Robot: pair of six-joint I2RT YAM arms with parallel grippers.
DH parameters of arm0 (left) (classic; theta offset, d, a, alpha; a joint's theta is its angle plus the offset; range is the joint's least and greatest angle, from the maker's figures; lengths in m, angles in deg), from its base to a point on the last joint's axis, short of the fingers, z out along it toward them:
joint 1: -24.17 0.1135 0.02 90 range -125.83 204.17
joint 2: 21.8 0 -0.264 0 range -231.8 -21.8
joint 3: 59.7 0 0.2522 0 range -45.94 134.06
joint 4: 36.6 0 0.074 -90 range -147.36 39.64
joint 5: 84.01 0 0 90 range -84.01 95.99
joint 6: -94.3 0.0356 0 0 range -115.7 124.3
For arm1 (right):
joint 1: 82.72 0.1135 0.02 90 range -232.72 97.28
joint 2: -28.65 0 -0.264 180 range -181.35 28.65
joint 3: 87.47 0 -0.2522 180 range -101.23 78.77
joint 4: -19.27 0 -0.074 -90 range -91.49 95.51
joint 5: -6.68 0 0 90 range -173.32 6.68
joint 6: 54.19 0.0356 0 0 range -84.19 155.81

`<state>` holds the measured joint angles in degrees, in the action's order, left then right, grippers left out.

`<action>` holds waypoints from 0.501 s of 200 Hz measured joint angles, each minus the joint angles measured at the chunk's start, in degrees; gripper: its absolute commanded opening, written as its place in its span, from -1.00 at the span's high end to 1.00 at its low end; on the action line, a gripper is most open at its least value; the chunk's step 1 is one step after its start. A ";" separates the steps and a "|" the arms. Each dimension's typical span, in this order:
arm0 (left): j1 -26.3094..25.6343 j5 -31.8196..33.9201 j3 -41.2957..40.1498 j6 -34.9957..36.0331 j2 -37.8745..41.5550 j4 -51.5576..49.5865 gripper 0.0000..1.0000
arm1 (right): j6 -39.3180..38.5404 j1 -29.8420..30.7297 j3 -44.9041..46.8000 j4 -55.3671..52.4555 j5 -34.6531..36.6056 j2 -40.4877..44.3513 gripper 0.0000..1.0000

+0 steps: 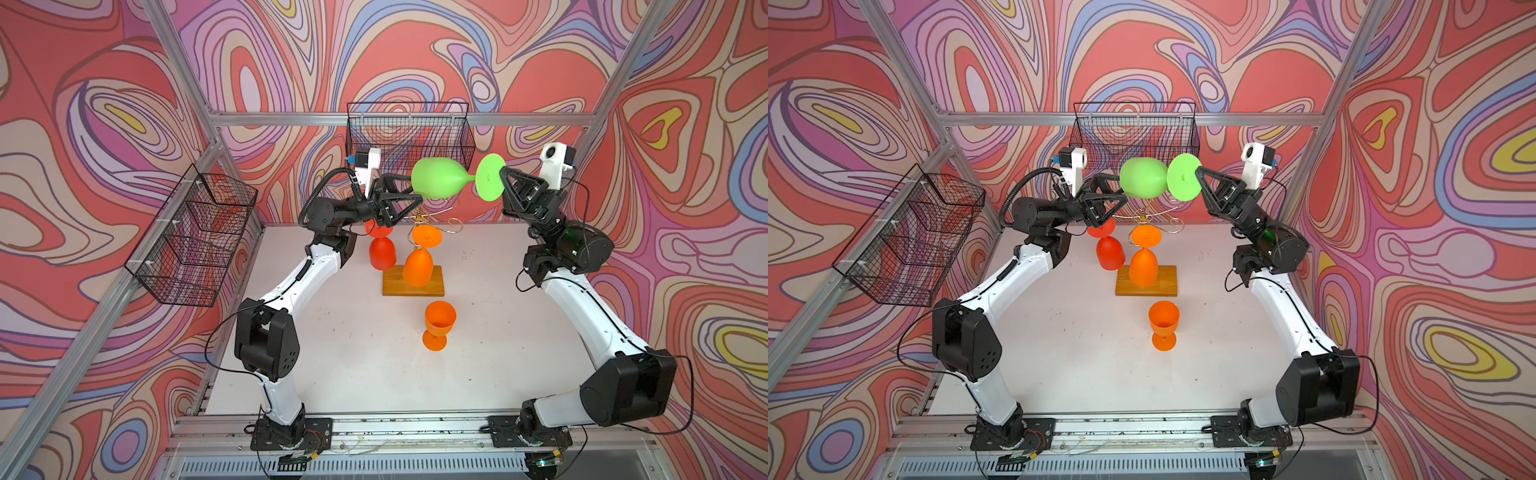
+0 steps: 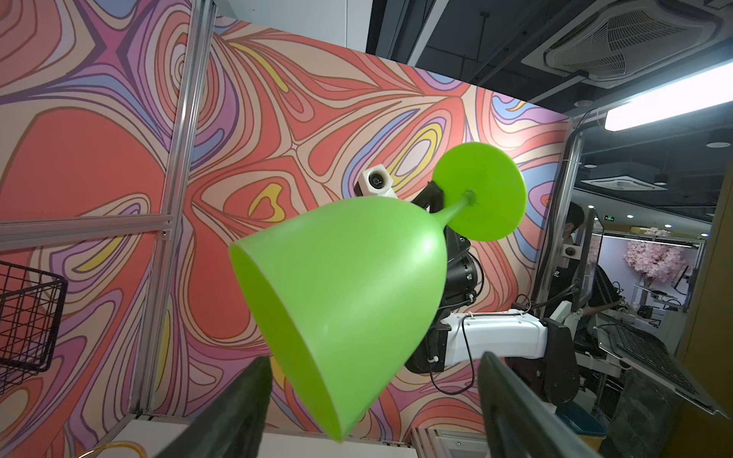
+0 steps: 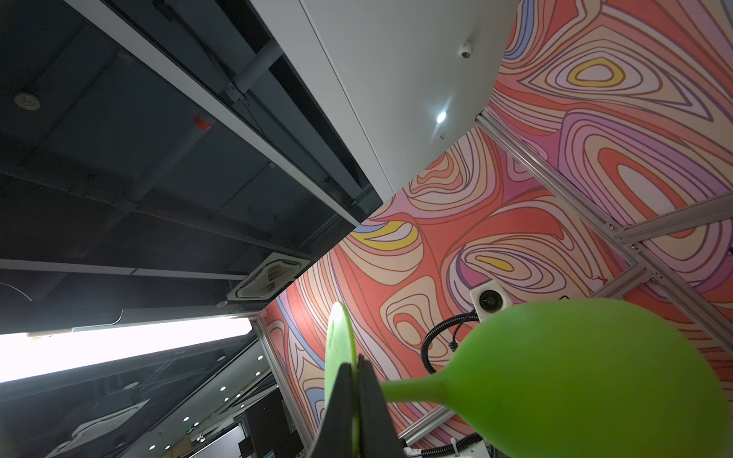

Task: Take the wine glass off the wine glass rack
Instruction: Place the wine glass at the middle-right of the table.

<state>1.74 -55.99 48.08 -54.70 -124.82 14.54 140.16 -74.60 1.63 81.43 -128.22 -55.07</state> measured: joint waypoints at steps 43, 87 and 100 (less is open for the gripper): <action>0.00 -0.22 0.02 -1.36 0.00 1.49 -0.29 | 1.75 0.26 0.02 3.30 0.81 -3.37 1.00; 0.79 -0.50 0.02 -4.17 -0.07 4.04 0.07 | 3.15 0.48 0.02 6.47 1.55 -4.74 1.00; 1.11 -0.66 0.00 -4.68 -0.07 4.44 0.13 | 3.32 0.55 0.00 7.19 1.64 -5.16 1.00</action>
<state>2.85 -56.64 48.08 -59.38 -124.89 18.98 143.48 -74.05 1.63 88.62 -126.58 -60.23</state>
